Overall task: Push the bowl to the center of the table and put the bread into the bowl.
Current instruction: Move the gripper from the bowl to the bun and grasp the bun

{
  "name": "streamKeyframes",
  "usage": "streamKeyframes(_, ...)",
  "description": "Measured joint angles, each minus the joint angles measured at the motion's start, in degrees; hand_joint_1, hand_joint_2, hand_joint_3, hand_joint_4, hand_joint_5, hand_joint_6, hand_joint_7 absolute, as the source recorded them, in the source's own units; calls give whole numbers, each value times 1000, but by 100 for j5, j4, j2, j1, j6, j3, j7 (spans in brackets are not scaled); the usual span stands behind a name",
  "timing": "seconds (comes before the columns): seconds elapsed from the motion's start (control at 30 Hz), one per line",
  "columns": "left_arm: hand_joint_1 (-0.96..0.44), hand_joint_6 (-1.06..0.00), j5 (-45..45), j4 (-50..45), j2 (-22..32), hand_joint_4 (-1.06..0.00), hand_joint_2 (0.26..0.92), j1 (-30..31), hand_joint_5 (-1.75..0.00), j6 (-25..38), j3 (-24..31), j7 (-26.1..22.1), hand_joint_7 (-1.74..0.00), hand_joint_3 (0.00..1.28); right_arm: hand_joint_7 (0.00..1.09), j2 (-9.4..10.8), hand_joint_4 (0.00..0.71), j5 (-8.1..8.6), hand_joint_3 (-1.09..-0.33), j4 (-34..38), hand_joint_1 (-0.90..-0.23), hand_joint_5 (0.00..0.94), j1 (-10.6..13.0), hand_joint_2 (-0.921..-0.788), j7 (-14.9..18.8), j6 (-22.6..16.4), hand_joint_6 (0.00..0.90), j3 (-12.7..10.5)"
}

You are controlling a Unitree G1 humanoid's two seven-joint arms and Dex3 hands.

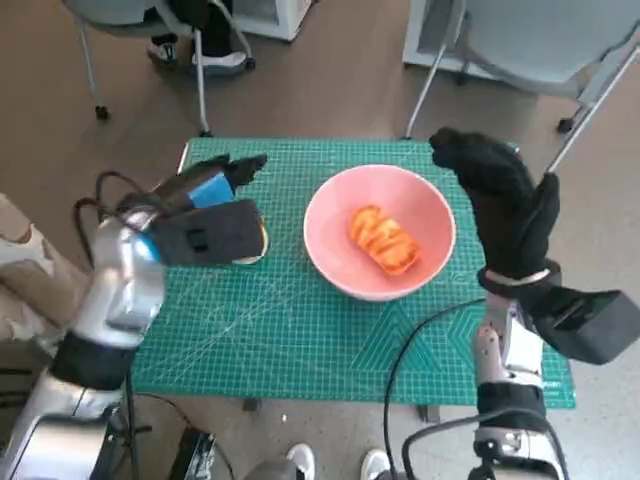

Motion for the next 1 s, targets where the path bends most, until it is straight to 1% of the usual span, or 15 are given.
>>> streamKeyframes(0.13, -125, -138, 114, 711, -160, 1, 657, -332, 1, 17, -242, 6, 0, 0, 554, -49, 227, 9, -745, -40, -644, 3, 9, -921, 14, 40, 32, -20)
streamKeyframes(0.23, -137, -132, 208, 1267, -299, 1, 656, -614, 1, 20, -420, 14, 0, 0, 556, -83, 228, 50, -744, -81, -643, 4, 12, -921, 22, 86, 32, -40)
streamKeyframes(0.43, -149, -128, 274, 2128, -494, 1, 658, -1021, 1, -39, -661, 88, 0, 1, 557, -122, 229, 98, -744, -128, -639, 4, 26, -921, 30, 120, 35, -83)
streamKeyframes(0.67, -162, -126, 321, 2828, -616, 1, 663, -1306, 1, -196, -880, 181, 0, 3, 561, -125, 233, 135, -745, -152, -632, 5, 60, -921, 31, 130, 48, -103)
streamKeyframes(1.0, -217, -121, 447, 3699, -805, 1, 669, -1595, 1, -293, -1099, 266, 0, 5, 558, -126, 235, 133, -747, -154, -624, 5, 84, -921, 22, 130, 54, -108)
